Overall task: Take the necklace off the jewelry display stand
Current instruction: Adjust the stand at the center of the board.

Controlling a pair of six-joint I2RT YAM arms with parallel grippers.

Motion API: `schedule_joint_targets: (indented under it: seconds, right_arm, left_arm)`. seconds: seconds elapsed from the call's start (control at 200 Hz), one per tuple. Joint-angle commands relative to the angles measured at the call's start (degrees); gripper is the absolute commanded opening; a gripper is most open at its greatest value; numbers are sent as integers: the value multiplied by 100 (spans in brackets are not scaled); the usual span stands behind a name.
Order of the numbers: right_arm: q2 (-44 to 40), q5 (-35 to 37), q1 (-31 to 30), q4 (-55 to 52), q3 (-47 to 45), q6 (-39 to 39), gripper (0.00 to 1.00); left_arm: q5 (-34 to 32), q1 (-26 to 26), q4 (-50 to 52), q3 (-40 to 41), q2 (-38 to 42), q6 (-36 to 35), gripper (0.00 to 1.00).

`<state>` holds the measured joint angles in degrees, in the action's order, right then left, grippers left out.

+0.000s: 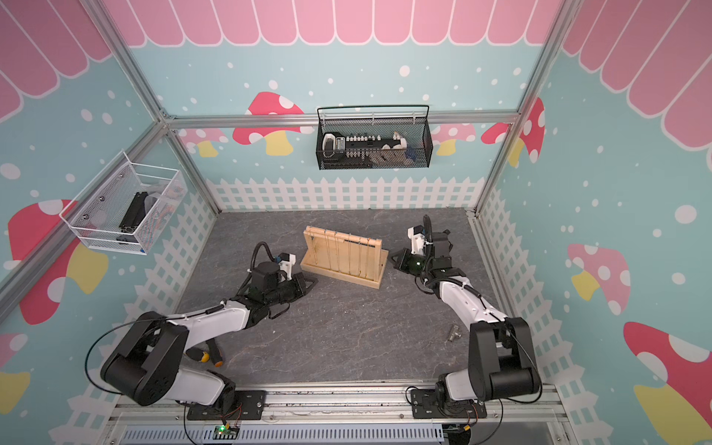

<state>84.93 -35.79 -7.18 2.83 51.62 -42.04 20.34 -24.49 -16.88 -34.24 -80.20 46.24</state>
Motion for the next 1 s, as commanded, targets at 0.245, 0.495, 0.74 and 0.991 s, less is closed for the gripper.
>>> schedule_joint_targets:
  seconds: [0.245, 0.495, 0.74, 0.991]
  right_arm:
    - [986, -612, -15, 708, 730, -515, 0]
    - [945, -929, -69, 1106, 485, -806, 0]
    - [640, -974, -159, 1135, 165, -797, 0]
    - [214, -646, -200, 883, -29, -684, 0]
  left_arm:
    - [-724, -65, 1492, -248, 880, -711, 7]
    - [-684, -64, 1333, -171, 785, -664, 19]
    - [-658, -65, 1338, -120, 779, -634, 25]
    - [-689, -65, 1453, -69, 970, -634, 30]
